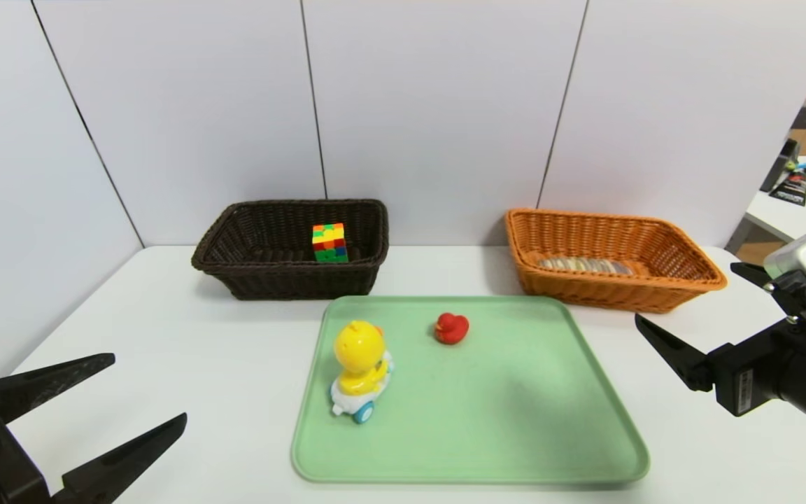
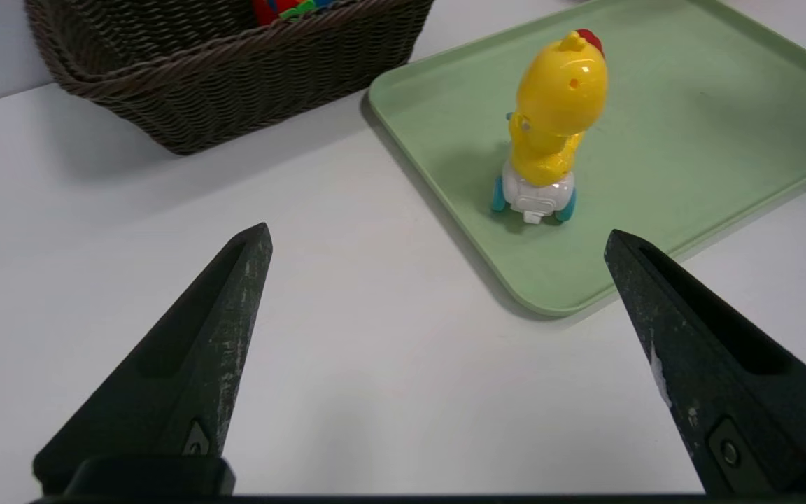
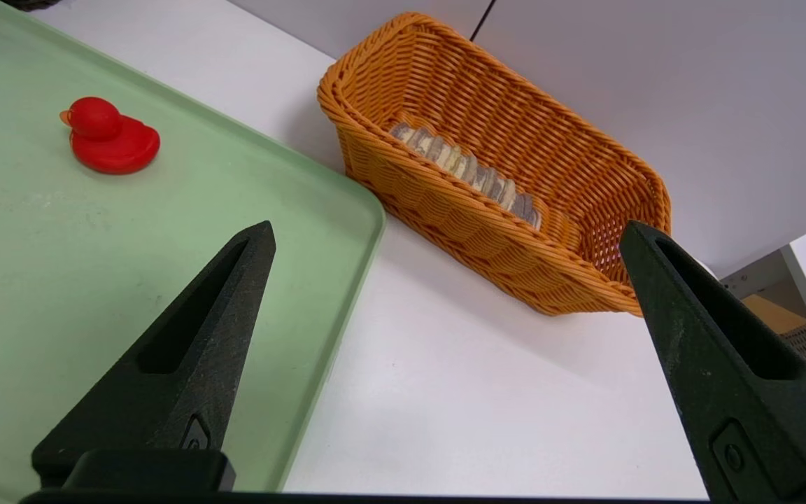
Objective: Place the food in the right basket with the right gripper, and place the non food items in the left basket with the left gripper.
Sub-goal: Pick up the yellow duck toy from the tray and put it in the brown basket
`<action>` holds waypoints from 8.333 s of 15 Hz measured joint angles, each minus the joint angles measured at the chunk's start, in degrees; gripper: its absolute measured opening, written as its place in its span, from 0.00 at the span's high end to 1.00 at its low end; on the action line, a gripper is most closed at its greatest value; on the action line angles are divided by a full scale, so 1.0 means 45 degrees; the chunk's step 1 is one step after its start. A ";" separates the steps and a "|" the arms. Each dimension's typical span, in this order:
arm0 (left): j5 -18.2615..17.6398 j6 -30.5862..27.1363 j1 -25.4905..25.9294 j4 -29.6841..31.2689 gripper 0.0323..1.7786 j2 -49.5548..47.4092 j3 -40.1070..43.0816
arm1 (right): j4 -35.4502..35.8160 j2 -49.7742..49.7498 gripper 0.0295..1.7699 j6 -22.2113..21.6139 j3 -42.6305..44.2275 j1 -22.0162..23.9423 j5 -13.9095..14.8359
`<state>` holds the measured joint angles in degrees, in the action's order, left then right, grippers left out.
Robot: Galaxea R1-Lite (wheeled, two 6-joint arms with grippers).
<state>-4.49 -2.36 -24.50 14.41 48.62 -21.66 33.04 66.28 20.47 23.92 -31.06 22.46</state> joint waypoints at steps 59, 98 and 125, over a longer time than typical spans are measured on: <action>0.2771 0.0374 -0.3256 0.5312 0.05 1.2502 -0.3191 | -0.0011 -0.0257 0.04 0.0081 -0.0515 -0.1002 -0.0073; 0.2869 -0.1655 -0.3026 0.1184 0.58 0.8154 -0.6892 | -0.0060 -0.0214 0.04 0.0076 -0.0718 -0.1078 -0.0060; -0.0043 -0.2430 0.1950 -0.6336 0.59 1.2982 -1.6121 | -0.0022 -0.0176 0.04 0.0190 -0.0759 -0.1457 -0.0079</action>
<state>-4.68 -13.30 -15.73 -14.10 107.03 -94.21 32.94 65.49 21.32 20.50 -37.62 22.10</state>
